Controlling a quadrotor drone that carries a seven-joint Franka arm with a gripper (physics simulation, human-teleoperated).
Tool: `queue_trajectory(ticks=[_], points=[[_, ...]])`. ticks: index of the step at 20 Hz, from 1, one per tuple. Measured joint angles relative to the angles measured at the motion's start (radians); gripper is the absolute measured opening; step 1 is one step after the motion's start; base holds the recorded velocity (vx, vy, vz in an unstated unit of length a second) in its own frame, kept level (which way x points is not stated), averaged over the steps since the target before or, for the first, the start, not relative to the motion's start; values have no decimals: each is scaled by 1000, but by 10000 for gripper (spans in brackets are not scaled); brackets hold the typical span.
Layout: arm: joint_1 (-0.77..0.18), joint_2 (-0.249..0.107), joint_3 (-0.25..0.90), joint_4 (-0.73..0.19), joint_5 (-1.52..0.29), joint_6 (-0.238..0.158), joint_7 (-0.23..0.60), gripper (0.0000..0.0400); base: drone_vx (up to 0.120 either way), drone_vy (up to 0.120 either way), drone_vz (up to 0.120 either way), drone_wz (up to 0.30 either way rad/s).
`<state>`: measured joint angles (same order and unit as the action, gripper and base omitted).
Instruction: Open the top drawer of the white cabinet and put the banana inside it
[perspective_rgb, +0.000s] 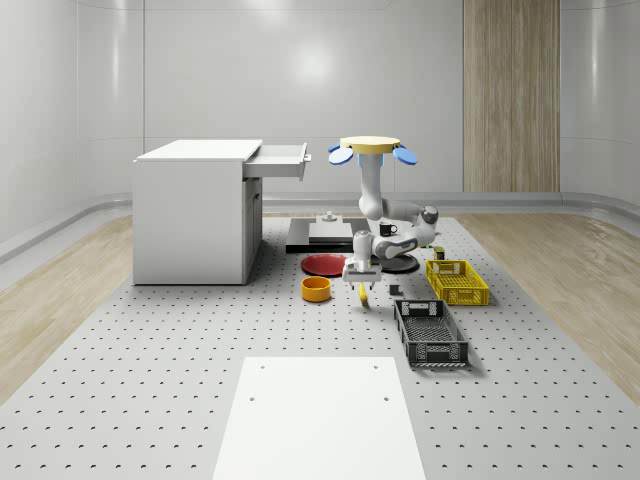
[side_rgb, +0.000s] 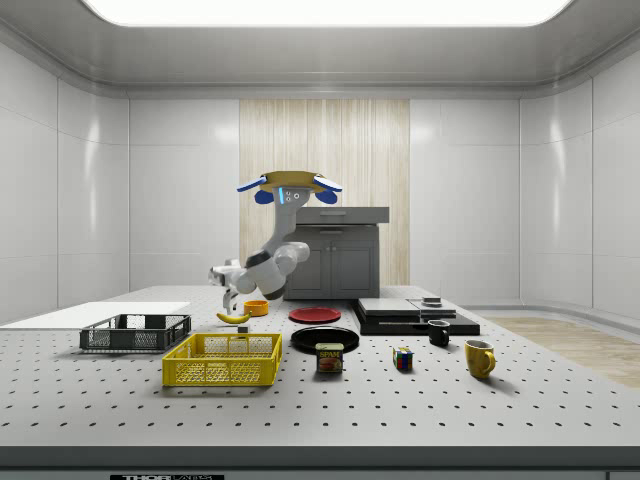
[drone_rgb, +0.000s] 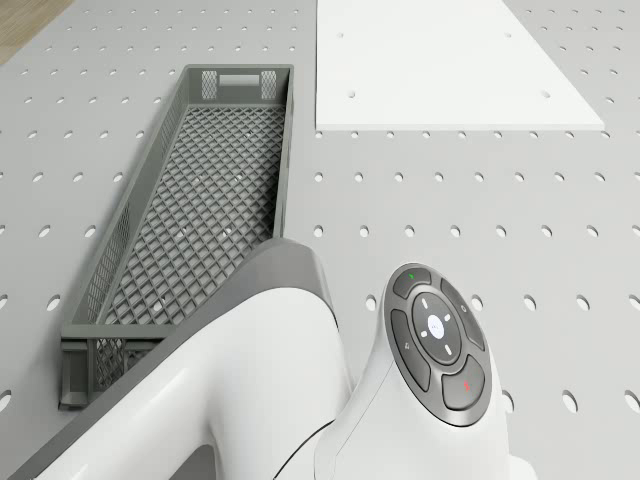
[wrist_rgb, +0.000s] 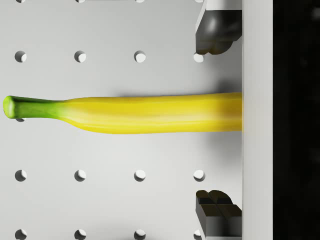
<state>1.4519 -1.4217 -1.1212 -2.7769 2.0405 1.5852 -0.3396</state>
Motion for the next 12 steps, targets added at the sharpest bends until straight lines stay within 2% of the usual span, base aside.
queue_trajectory(ticks=[12], points=[[-7, 10, 110, 51, 104, 52, 30, 400, 0, 0, 0, 0]])
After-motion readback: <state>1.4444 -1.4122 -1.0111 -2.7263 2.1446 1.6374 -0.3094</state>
